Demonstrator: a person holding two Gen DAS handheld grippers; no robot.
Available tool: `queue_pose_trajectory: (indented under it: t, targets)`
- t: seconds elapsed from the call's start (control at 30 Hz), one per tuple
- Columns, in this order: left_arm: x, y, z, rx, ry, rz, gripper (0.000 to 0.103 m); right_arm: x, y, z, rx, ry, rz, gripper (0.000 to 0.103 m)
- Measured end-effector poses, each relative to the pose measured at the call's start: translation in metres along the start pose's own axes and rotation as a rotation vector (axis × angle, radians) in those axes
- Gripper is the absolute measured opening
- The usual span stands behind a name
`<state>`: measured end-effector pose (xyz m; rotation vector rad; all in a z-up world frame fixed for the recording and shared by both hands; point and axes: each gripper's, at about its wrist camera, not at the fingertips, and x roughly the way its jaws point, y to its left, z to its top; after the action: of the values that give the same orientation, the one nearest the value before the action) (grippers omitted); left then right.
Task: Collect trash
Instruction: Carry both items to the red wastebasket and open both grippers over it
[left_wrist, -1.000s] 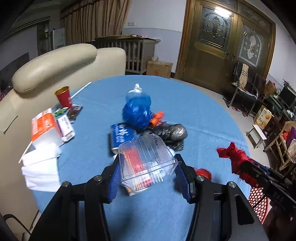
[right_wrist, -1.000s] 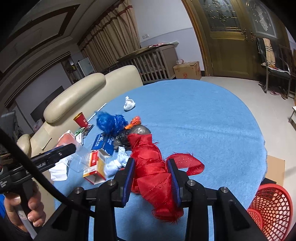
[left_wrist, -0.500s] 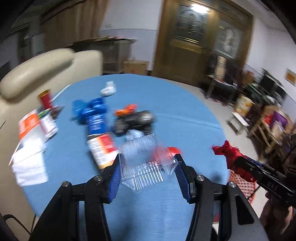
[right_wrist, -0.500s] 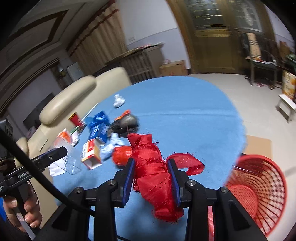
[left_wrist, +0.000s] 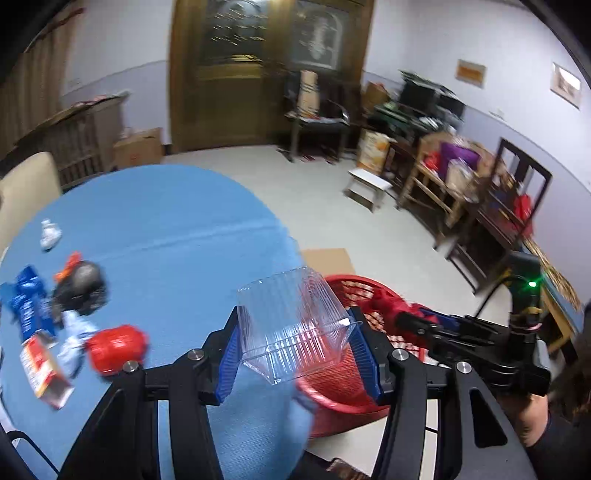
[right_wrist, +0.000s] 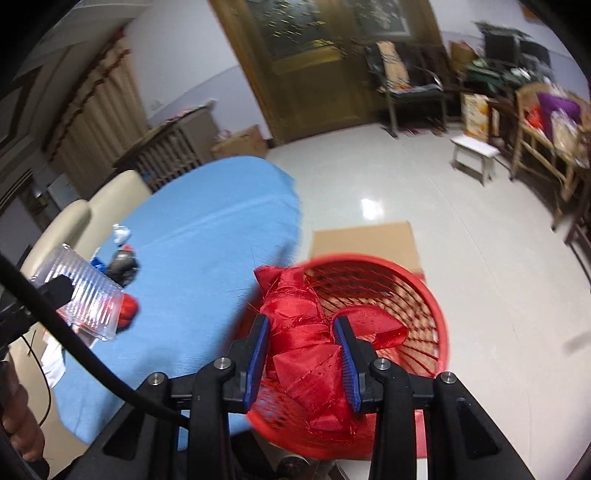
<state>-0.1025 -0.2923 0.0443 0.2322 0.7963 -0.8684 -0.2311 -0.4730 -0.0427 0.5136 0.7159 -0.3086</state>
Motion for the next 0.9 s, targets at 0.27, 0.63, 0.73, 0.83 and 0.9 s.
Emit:
queue_pose_trajectory:
  t: [0.27, 0.63, 0.73, 0.83, 0.9]
  targets:
    - [0.059, -0.038, 0.008, 0.065, 0.117, -0.079, 0.057, 0.022, -0.038, 0.001, 0.075, 0.055, -0.027, 0.054]
    - [0.090, -0.035, 0.009, 0.034, 0.202, -0.081, 0.077, 0.004, -0.068, 0.022, 0.143, -0.036, -0.063, 0.070]
    - [0.075, -0.017, 0.010, 0.010, 0.167, -0.071, 0.077, -0.001, -0.068, 0.026, 0.145, -0.051, -0.069, 0.070]
    - [0.054, 0.008, 0.007, -0.025, 0.123, -0.030, 0.078, -0.002, -0.060, 0.032, 0.132, -0.061, -0.064, 0.070]
    - [0.040, 0.029, 0.000, -0.059, 0.090, 0.015, 0.078, 0.000, -0.046, 0.036, 0.109, -0.063, -0.051, 0.070]
